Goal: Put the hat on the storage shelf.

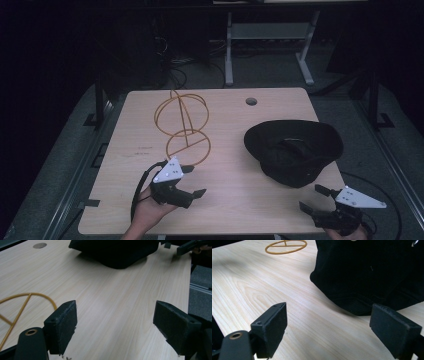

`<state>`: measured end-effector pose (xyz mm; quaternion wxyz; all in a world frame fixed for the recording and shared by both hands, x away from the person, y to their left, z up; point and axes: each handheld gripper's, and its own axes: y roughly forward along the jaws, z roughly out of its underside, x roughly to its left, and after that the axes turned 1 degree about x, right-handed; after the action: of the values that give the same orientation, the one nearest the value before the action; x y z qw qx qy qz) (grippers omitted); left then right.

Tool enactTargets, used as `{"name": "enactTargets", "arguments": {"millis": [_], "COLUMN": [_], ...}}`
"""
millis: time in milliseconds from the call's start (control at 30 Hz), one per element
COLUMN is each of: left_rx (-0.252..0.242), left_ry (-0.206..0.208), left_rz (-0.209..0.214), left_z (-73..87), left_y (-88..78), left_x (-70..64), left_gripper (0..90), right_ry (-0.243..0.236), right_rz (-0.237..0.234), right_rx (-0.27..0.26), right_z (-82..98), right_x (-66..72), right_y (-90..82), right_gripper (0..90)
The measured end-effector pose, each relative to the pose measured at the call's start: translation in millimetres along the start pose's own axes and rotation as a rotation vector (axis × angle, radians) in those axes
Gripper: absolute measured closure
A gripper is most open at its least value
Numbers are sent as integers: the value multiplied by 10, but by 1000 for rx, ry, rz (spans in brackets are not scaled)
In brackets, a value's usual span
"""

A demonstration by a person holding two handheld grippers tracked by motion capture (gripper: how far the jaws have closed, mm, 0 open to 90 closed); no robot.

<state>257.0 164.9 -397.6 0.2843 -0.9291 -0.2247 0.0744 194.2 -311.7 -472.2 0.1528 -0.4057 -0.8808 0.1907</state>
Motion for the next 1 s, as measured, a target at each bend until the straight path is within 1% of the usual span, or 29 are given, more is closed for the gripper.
{"name": "enactTargets", "arguments": {"millis": [267,600,700,867,1000], "left_rx": [11,21,16,19,14], "left_ry": [29,79,82,102,118], "left_rz": [29,70,84,99,107], "left_z": [-140,-394,-467,-601,-711], "left_y": [151,334,393,485,566], "left_x": [-31,-71,-73,-79,-88], "left_gripper": [186,187,187,185,185], "right_ry": [-2,-2,-4,11,10], "right_rz": [-8,-15,-18,-25,-27], "right_rx": [3,8,8,1,1], "right_z": [-6,-3,-5,-1,-3], "right_x": [-5,-7,-6,-14,-15], "right_y": [11,25,28,19,18], "right_gripper": [141,141,141,141,141]}}
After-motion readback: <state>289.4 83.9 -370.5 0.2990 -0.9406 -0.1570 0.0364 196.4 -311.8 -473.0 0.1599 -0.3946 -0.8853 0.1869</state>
